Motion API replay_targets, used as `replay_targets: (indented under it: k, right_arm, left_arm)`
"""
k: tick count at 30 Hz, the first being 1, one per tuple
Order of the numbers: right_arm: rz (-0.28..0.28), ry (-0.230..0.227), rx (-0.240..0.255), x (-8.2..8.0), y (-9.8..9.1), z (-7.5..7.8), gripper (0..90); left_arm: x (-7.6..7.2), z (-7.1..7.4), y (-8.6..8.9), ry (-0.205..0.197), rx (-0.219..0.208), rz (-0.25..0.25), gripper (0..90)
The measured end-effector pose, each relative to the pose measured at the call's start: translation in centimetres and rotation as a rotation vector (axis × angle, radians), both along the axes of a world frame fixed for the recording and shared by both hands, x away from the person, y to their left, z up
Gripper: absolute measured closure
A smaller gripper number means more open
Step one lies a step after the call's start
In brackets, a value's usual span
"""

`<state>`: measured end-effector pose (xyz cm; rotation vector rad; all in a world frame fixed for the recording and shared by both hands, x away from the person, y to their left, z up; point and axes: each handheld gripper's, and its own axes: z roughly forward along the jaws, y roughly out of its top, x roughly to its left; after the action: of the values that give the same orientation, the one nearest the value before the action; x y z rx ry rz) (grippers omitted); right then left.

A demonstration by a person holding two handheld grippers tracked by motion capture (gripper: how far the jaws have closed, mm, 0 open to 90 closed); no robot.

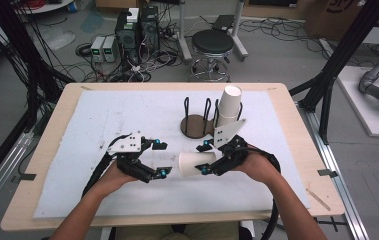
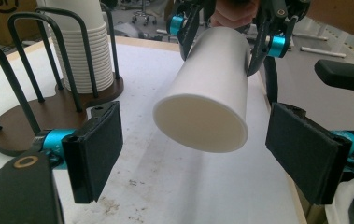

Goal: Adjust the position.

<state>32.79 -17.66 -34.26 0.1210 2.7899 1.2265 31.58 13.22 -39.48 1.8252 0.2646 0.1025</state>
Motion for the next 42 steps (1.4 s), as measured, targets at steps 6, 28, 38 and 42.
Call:
replay_targets:
  k: [6, 28, 38, 42]
  right_arm:
    - [-0.005, -0.002, 0.042, -0.4, -0.3, -0.2, 40.0]
    - [-0.012, 0.004, 0.215, -0.7, -1.2, -0.2, 40.2]
    - [0.003, 0.017, 0.264, -0.7, -0.9, -0.1, 40.2]
    - [0.01, 0.023, 0.285, -0.7, -0.9, -0.1, 40.2]
  left_arm:
    - [-0.1, 0.0, -0.1, -0.003, -0.01, -0.003, 18.9]
    - [-0.4, 0.0, -0.4, -0.014, -0.153, -0.05, 16.0]
    - [-0.3, -0.3, -1.3, -0.014, -0.165, -0.077, 14.3]
    - [-0.3, -0.3, -1.6, -0.016, -0.17, -0.077, 14.3]
